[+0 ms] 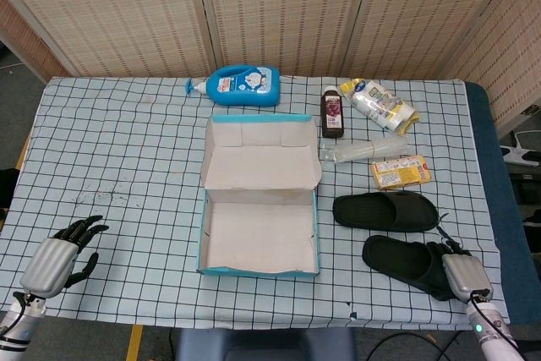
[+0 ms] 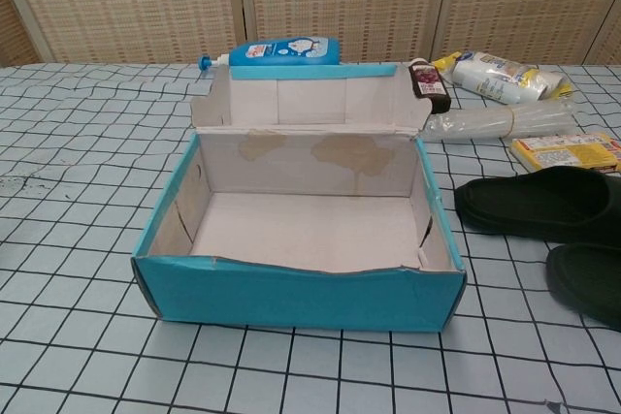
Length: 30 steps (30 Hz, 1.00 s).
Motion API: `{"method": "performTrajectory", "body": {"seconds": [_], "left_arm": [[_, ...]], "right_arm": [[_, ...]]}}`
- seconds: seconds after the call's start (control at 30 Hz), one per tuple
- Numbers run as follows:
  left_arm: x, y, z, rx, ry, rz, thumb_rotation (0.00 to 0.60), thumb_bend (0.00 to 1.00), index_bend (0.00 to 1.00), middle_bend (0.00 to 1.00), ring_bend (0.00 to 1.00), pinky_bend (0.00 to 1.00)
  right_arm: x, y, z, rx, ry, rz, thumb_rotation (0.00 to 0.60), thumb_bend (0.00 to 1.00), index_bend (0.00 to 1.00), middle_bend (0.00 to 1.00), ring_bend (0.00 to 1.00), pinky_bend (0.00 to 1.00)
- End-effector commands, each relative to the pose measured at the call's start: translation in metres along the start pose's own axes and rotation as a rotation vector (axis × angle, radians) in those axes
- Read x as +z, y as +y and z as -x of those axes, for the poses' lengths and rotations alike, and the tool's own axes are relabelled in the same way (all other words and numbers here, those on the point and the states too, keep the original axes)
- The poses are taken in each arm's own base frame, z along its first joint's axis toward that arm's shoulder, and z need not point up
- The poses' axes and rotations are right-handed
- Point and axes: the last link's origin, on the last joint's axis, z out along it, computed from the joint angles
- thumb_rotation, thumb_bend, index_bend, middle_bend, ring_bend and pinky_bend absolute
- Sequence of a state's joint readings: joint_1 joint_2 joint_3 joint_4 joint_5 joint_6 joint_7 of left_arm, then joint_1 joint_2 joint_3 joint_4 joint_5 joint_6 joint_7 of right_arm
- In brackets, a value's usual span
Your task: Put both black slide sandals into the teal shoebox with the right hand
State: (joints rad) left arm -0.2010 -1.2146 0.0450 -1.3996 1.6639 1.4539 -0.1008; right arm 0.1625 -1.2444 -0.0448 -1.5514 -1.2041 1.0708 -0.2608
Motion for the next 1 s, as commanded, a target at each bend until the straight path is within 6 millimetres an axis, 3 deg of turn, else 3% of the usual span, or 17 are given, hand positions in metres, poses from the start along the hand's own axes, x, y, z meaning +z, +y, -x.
{"method": "performTrajectory", "body": {"seconds": [0.03,0.27,0.53,0.77,1.0], "left_arm": [[0.0,0.0,0.0,0.0,0.0,0.0,0.6,0.5,0.23,0.13,0.19,0.4],[0.0,0.0,0.0,0.001,-0.002,0.0,0.6,0.5,0.23,0.13,0.19,0.4],[0.0,0.001,0.0,0.004,-0.002,0.002,0.6,0.5,0.23,0.13,0.19,0.4],[0.0,0.001,0.001,0.004,-0.003,0.003,0.6,0.5,0.24,0.13,0.19,0.4],[0.0,0.001,0.001,0.007,-0.005,0.004,0.6,0.5,0.23,0.13,0.19,0.4]], "right_arm": [[0.0,-0.001,0.0,0.012,0.024,-0.005,0.6,0.0,0.28,0.29,0.17,0.34],[-0.001,0.0,-0.001,0.023,0.064,-0.007,0.6,0.05,0.45,0.42,0.31,0.46],[-0.008,0.001,-0.006,0.037,0.096,-0.013,0.6,0.07,0.51,0.46,0.36,0.51],[-0.037,-0.002,-0.023,0.058,0.134,-0.056,0.6,0.07,0.54,0.48,0.38,0.53],[-0.07,-0.009,-0.056,0.084,0.22,-0.118,0.6,0.07,0.54,0.48,0.38,0.53]]}}
